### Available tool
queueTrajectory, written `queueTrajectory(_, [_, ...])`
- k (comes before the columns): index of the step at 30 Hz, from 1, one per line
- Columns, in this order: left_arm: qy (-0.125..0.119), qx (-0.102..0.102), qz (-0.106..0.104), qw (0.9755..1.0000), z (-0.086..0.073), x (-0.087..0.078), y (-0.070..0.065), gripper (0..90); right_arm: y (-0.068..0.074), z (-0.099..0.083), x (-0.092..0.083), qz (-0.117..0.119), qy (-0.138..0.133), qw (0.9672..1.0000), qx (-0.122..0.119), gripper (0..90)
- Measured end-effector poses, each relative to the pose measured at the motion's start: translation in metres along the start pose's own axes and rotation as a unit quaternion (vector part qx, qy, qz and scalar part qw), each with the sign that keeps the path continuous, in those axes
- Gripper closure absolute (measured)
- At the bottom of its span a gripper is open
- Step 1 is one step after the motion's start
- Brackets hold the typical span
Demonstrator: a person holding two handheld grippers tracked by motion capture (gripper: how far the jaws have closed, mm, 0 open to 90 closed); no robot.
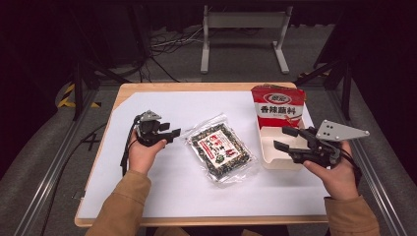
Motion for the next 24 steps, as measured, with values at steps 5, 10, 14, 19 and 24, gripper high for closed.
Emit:
queueTrajectory(5, [0.005,0.003,0.002,1.0000,0.000,0.011,0.005,47.6,0.002,-0.002,-0.001,0.002,0.002,1.0000,0.002,43.7])
queueTrajectory(10, [0.012,-0.013,0.002,0.9998,-0.007,0.026,0.012,50.1,0.006,-0.006,-0.003,0.005,0.006,1.0000,0.001,44.1])
queueTrajectory(14, [0.020,-0.017,-0.007,0.9996,-0.012,0.035,0.015,49.8,0.008,-0.010,-0.003,0.005,0.007,1.0000,0.004,44.1])
queueTrajectory(19, [0.029,-0.039,-0.016,0.9987,-0.017,0.044,0.018,46.7,0.012,-0.018,0.003,0.011,0.008,0.9998,0.015,44.3])
queueTrajectory(24, [0.036,-0.059,-0.027,0.9972,-0.021,0.050,0.021,52.6,0.019,-0.025,0.011,0.020,0.021,0.9994,0.016,44.4])
Point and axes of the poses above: each handheld gripper's, and its own axes: x roughly forward along the jaws, z roughly out of its top, y roughly to its left, the point moved 8 cm from there along x, roughly forward along the jaws, and after that the axes turned 2 degrees about -y, right-handed, at the moved point
